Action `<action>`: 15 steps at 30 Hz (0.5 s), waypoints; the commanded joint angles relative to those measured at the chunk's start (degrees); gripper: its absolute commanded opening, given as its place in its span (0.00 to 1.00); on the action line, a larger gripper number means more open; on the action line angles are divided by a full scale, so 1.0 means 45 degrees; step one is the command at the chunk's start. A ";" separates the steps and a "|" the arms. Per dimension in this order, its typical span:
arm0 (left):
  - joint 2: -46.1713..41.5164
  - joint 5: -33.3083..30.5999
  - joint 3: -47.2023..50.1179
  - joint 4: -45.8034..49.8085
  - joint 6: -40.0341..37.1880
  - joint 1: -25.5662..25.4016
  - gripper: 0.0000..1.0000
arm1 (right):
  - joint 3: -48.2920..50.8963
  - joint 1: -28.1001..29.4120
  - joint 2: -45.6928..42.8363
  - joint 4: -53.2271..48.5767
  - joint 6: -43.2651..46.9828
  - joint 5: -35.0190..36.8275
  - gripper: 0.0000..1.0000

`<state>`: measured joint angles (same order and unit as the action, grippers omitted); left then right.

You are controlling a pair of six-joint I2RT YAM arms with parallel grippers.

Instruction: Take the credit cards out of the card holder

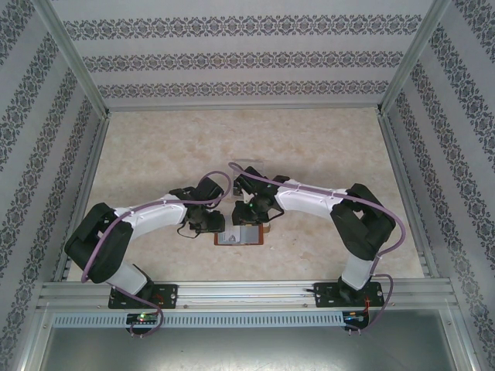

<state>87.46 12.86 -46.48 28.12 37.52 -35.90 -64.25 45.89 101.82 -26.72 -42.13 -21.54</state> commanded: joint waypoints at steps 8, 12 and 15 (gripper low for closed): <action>-0.0119 0.1157 -0.0530 -0.0210 0.0021 0.0065 0.39 | 0.0733 -0.0234 -0.0286 0.1231 -0.0975 -0.0680 0.28; 0.0307 0.1224 -0.0538 -0.0350 -0.0052 0.0064 0.39 | 0.0859 -0.0261 -0.0128 0.1576 -0.1182 -0.0819 0.28; 0.0644 0.1154 -0.0608 -0.0174 -0.0187 0.0066 0.39 | 0.0930 -0.0276 0.0003 0.1737 -0.1288 -0.0891 0.28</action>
<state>88.99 17.58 -47.92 27.40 37.52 -35.90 -61.19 45.10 101.80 -20.73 -46.52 -24.21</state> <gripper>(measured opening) 0.388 0.280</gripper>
